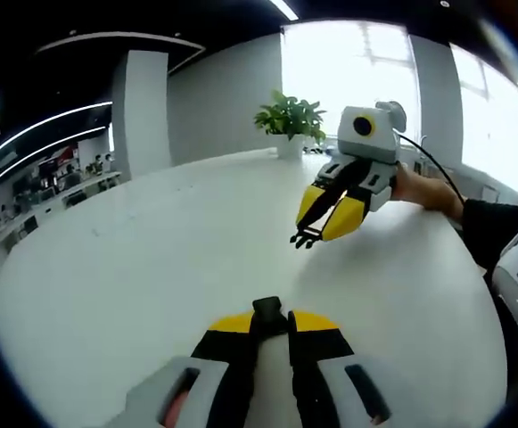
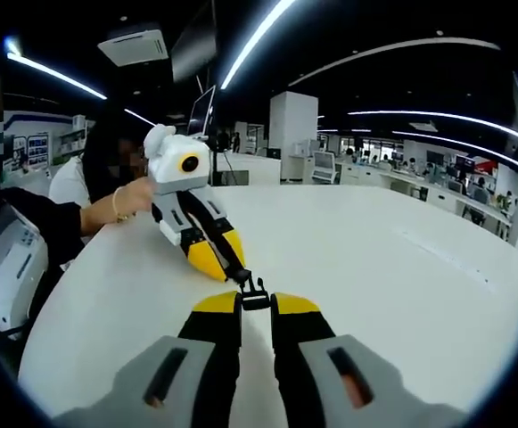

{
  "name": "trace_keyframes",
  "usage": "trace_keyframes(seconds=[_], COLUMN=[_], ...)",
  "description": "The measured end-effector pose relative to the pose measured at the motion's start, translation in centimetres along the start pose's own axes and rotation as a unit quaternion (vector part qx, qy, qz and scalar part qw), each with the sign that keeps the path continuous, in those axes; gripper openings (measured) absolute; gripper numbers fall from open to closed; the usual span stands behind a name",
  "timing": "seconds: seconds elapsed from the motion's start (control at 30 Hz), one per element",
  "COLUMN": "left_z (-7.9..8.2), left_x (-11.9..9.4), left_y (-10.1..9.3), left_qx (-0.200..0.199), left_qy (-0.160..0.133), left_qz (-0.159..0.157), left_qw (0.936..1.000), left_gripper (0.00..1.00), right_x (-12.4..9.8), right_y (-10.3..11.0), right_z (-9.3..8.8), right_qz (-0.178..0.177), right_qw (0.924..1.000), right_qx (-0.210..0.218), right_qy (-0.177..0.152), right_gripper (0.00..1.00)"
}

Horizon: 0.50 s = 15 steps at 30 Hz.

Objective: Snap the two parts of the plastic buckle together until the buckle closes and remains connected.

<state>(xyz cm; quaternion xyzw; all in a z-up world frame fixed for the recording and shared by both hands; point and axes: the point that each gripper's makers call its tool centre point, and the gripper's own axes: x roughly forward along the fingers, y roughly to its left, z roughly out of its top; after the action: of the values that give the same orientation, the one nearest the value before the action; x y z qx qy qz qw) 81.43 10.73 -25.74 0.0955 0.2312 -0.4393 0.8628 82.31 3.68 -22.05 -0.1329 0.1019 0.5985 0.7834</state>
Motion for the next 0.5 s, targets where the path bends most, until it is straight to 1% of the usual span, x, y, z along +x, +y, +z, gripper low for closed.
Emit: trace_keyframes(seconds=[0.17, 0.27, 0.5], left_z=[0.02, 0.13, 0.26], left_x=[0.11, 0.22, 0.28], left_y=[-0.08, -0.16, -0.12], left_qx=[0.002, 0.02, 0.048], left_qy=[0.001, 0.001, 0.003], left_qz=[-0.001, 0.002, 0.006], left_qw=[1.0, 0.9998, 0.9988], left_gripper=[0.12, 0.12, 0.12], right_x=[-0.17, -0.09, 0.05], right_y=[0.49, 0.68, 0.51], right_z=[0.04, -0.02, -0.75], right_qz=[-0.003, 0.001, 0.001], right_qw=[0.9999, 0.9998, 0.9995], right_qx=[-0.011, -0.018, -0.026], right_qy=[0.005, 0.008, 0.02], right_gripper=[0.13, 0.13, 0.12])
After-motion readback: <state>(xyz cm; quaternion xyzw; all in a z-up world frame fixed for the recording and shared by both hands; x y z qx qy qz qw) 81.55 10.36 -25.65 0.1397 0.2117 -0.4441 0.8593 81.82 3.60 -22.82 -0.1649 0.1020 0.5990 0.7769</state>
